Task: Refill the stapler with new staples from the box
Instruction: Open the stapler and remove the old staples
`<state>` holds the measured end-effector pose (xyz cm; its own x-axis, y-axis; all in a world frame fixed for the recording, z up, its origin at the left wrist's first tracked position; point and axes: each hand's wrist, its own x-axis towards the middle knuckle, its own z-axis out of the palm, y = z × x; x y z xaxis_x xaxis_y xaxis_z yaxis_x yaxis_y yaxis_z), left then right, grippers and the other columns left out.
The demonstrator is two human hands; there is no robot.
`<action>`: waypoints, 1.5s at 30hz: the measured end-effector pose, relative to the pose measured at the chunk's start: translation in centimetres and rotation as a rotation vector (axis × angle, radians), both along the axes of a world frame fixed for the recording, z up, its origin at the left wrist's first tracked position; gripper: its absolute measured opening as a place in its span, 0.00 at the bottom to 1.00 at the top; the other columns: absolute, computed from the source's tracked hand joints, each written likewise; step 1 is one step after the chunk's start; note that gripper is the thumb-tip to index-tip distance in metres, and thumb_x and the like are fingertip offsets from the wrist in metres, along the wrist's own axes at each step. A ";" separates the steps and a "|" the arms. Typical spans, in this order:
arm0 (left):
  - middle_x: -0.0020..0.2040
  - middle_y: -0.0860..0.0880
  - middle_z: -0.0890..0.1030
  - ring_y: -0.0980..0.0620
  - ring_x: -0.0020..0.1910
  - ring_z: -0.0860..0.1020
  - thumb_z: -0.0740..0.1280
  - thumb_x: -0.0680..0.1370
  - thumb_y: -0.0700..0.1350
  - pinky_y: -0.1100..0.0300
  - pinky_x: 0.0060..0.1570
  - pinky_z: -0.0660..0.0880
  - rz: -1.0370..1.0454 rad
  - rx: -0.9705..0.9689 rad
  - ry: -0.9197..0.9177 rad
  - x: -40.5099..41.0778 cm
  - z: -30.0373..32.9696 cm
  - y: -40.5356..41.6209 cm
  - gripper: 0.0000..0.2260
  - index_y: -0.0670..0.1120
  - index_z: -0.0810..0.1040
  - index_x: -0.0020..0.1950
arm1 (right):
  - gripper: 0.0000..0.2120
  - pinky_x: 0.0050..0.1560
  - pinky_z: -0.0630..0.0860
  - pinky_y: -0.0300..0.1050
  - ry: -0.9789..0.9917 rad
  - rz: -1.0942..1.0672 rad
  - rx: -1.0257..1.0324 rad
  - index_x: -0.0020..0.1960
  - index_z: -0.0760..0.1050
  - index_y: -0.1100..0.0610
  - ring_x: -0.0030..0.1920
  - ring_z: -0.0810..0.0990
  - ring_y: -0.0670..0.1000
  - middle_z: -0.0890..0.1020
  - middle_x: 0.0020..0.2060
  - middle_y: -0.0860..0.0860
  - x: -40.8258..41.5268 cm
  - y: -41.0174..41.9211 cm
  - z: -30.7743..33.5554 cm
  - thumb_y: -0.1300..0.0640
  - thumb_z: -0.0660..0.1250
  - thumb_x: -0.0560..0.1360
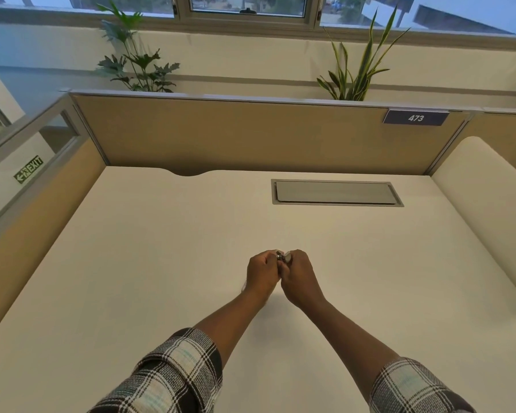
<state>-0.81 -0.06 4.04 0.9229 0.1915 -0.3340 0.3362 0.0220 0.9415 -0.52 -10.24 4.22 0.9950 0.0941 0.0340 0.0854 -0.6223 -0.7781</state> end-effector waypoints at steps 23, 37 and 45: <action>0.38 0.42 0.82 0.47 0.39 0.79 0.57 0.76 0.37 0.49 0.47 0.79 0.103 -0.121 0.065 -0.3 0.8 -2.9 0.13 0.37 0.80 0.39 | 0.11 0.37 0.67 0.45 -0.069 -0.170 0.103 0.36 0.63 0.56 0.37 0.67 0.46 0.67 0.35 0.44 -1.3 -0.6 -0.6 0.61 0.59 0.77; 0.53 0.38 0.83 0.40 0.53 0.83 0.60 0.80 0.39 0.47 0.52 0.81 0.240 -0.652 0.173 0.5 0.8 -1.3 0.09 0.40 0.78 0.53 | 0.07 0.55 0.63 0.46 -0.085 -0.212 0.097 0.48 0.66 0.48 0.52 0.72 0.50 0.73 0.49 0.46 -1.5 -1.7 -0.5 0.60 0.57 0.80; 0.54 0.36 0.79 0.38 0.56 0.79 0.54 0.83 0.38 0.47 0.59 0.75 0.392 -0.749 0.160 1.1 0.1 0.1 0.10 0.37 0.73 0.57 | 0.13 0.46 0.75 0.42 0.056 -0.363 0.288 0.64 0.69 0.54 0.46 0.82 0.50 0.81 0.44 0.41 -1.3 -3.9 -1.4 0.59 0.58 0.81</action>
<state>0.26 0.07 4.14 0.7672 0.1639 -0.6201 0.3015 0.7612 0.5742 -1.87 -14.11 2.82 0.9627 -0.2663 -0.0467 -0.1448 -0.3621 -0.9208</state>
